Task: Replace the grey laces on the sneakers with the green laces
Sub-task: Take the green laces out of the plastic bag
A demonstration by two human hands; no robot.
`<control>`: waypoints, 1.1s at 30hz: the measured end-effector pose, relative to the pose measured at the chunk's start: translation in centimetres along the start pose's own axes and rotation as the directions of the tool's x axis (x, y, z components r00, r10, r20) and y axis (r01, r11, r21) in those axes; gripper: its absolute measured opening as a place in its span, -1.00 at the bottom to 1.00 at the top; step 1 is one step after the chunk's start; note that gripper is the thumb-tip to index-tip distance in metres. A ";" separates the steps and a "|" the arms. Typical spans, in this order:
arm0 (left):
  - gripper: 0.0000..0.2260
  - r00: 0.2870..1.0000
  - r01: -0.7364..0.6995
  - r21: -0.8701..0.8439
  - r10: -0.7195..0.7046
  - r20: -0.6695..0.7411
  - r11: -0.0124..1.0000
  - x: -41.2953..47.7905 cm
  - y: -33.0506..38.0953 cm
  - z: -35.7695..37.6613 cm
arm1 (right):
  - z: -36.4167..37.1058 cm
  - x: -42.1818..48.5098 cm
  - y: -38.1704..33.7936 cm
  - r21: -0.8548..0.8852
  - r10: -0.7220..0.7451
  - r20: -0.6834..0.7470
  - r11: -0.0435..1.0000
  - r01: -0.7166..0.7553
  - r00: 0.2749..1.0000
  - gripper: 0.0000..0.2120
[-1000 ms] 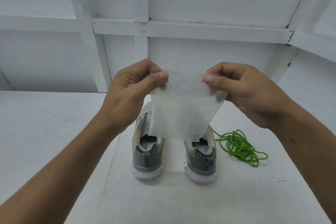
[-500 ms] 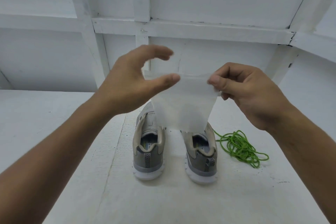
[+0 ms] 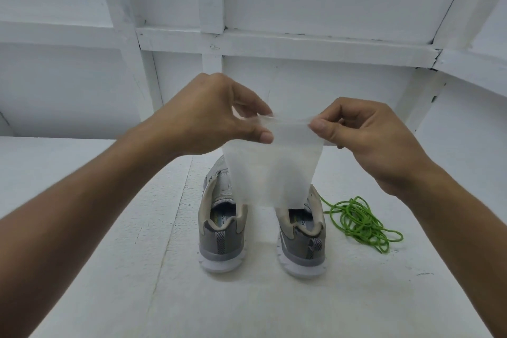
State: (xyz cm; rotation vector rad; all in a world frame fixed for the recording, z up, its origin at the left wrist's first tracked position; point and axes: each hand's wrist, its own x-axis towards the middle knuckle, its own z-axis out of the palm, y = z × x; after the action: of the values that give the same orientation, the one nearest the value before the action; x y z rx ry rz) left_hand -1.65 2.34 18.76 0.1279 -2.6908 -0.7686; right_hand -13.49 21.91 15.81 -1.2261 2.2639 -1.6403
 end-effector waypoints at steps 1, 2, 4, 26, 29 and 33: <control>-0.57 1.000 0.016 -0.013 -0.016 -0.004 1.000 -0.1 -0.3 -0.2 | -0.2 0.0 0.1 -0.003 0.005 0.002 1.000 -0.005 1.000 -0.88; -0.56 1.000 0.026 -0.026 -0.026 -0.009 0.999 -0.1 -0.6 -0.3 | -0.4 0.0 0.2 -0.006 0.013 0.011 1.000 -0.013 1.000 -0.88; -0.57 0.999 0.026 -0.064 -0.027 -0.021 0.998 -0.2 -0.8 -0.3 | -0.5 -0.2 0.4 -0.007 0.021 0.032 1.000 -0.021 0.999 -0.88; -0.48 1.000 -0.002 -0.149 0.006 0.028 0.989 2.8 -0.1 -0.3 | -1.7 0.9 0.0 -0.331 0.006 0.061 0.943 0.014 0.998 -0.92; -0.28 0.998 0.029 -0.207 -0.041 -0.056 0.978 3.5 -1.3 -0.3 | -2.2 1.9 0.5 -0.197 -0.011 -0.090 0.980 -0.007 0.996 -0.91; -0.19 0.944 0.238 -0.428 -0.310 -0.108 0.872 3.6 -5.4 3.8 | -4.1 3.0 1.7 0.065 0.099 -0.199 0.994 -0.088 0.975 -0.93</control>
State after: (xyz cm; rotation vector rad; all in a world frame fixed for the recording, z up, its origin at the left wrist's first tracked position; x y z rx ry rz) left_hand -6.41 -1.01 13.96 0.4601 -2.3121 -1.3272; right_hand -18.47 23.32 17.24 -0.9637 2.3308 -1.8551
